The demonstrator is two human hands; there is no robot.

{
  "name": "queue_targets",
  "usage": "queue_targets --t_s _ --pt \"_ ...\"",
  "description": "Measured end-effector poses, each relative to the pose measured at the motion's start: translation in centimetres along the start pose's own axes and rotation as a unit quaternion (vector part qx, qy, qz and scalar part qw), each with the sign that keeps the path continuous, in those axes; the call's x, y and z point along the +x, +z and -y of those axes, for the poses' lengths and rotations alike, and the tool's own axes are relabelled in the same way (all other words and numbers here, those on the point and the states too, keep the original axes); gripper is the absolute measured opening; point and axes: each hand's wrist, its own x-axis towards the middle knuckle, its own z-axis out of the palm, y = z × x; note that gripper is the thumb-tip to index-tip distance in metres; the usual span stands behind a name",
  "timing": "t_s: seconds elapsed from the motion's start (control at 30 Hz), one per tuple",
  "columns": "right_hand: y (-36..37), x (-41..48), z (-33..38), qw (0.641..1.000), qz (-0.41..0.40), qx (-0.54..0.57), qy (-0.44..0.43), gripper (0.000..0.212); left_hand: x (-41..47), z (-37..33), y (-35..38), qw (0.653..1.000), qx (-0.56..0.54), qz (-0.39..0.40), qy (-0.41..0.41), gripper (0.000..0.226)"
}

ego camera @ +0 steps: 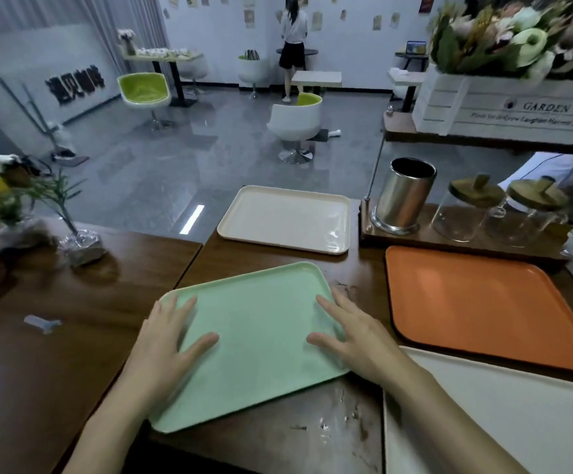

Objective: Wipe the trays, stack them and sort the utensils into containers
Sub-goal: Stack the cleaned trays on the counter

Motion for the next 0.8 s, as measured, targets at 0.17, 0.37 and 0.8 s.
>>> queue_targets --t_s 0.17,0.37,0.8 --pt "-0.2 -1.4 0.2 0.997 0.05 -0.056 -0.023 0.127 -6.7 -0.5 2.0 0.995 -0.06 -0.059 -0.043 0.076" --pt "-0.5 -3.4 0.3 0.993 0.066 -0.097 -0.03 0.116 -10.4 -1.8 2.7 0.994 -0.029 -0.061 -0.081 0.092" --pt "0.3 -5.1 0.9 0.995 0.004 -0.096 -0.029 0.115 -11.6 -2.4 1.9 0.992 -0.016 -0.049 -0.115 0.12"
